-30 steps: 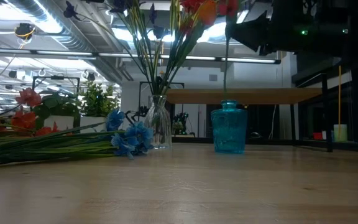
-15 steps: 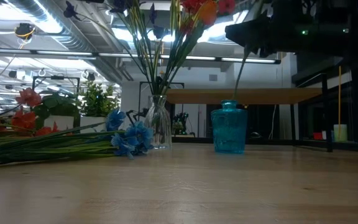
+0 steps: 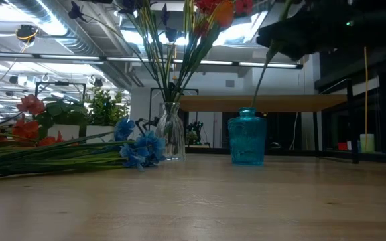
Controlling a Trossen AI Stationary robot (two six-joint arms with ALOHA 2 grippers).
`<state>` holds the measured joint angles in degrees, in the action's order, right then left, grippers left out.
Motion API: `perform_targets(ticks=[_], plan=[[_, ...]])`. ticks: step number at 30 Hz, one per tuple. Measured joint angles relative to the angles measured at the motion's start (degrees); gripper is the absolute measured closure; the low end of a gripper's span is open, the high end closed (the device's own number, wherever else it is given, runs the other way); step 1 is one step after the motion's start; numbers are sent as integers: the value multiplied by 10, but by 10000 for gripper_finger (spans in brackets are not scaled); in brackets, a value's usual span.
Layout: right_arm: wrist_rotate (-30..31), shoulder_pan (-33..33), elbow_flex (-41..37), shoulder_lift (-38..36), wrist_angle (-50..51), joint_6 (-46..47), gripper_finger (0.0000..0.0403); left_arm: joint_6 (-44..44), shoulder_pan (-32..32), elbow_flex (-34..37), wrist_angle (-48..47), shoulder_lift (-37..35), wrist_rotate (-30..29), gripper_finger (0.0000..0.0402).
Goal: Pick and place flowers into a vace then onto a shelf
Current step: Put the red flower into the blue vase
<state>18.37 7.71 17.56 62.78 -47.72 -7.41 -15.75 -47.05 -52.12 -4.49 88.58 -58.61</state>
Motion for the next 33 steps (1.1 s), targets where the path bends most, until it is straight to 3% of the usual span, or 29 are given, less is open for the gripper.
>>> perform_targets(ticks=[13, 33], plan=[[0, 59, 0, -103, 148, 30, 211, 0, 0, 0, 0, 0, 0, 274], [0, 92, 0, -217, 316, 49, 211, -2, 0, 0, 0, 0, 20, 274]])
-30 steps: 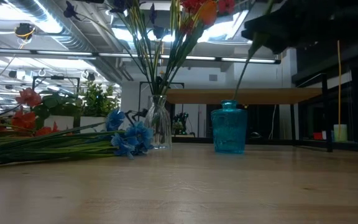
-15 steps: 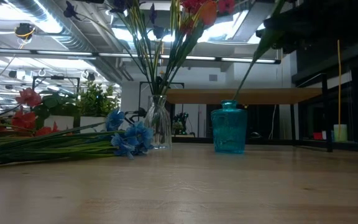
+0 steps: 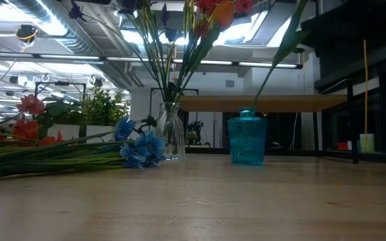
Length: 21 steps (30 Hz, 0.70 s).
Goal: Pick and place flowers into a vace then onto a shelf
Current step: Put the red flower into the blue vase, then put the blue flowers into the blue vase
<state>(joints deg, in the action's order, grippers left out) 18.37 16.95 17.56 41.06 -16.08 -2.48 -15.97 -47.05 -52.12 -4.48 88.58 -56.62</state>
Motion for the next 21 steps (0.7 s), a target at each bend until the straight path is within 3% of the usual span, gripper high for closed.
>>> perform_targets(ticks=[12, 21], plan=[[0, 18, 0, -74, 102, 27, 211, -8, 0, 0, 0, 0, 12, 274], [-14, 26, 0, -85, 238, 208, 214, -17, 0, 0, 0, 0, 12, 274]])
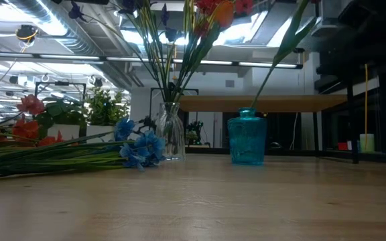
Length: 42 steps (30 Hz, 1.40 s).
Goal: Pick and place flowers into a vace then onto a shelf
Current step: Put the blue flowers into the blue vase
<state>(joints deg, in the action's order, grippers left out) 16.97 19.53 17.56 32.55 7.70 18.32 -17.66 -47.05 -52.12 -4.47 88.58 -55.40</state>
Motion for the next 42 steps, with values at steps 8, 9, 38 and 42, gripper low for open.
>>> perform_targets(ticks=[8, 9, 38, 42], plan=[[-1, 69, 0, 77, -56, 21, 318, -111, 0, 0, 0, 0, 40, 274], [2, 79, 0, 88, -68, 18, 338, -119, 0, 0, 0, 0, 44, 275], [67, 218, 0, 277, -268, -3, 396, -491, 11, -358, -544, 209, 219, 336], [67, 221, 0, 277, -267, -9, 395, -519, 11, -363, -554, 221, 270, 336]])
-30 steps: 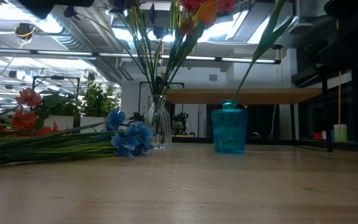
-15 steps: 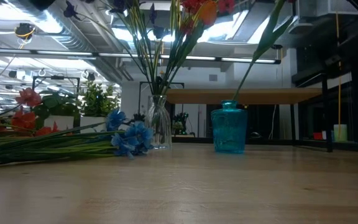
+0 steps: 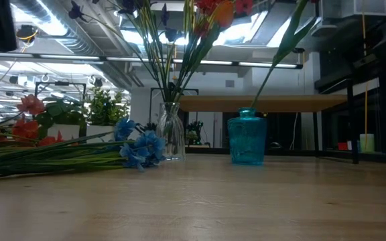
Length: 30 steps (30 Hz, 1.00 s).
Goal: Pick and place flowers into a vace then onto a shelf
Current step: Put the blue flowers into the blue vase
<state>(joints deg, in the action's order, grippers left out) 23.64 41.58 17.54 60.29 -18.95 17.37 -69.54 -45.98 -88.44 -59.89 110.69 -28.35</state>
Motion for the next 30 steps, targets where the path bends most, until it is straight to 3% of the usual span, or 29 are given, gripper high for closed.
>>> perform_targets(ticks=[4, 9, 17, 23, 30], plan=[[0, 0, 0, 0, 0, -18, 398, -7, 0, 0, -6, 0, 4, 331], [-1, 0, 0, 0, -1, -20, 393, 12, 0, 0, -7, 0, -51, 315], [-2, 0, 0, 0, -1, -11, 392, 12, -5, 14, 0, -1, -55, 266], [-3, 0, 0, 0, 0, -11, 395, -59, -10, 70, -2, -1, 2, 228], [-3, 0, 0, 0, 0, -11, 389, -164, 2, 102, 0, -1, 10, 222]])
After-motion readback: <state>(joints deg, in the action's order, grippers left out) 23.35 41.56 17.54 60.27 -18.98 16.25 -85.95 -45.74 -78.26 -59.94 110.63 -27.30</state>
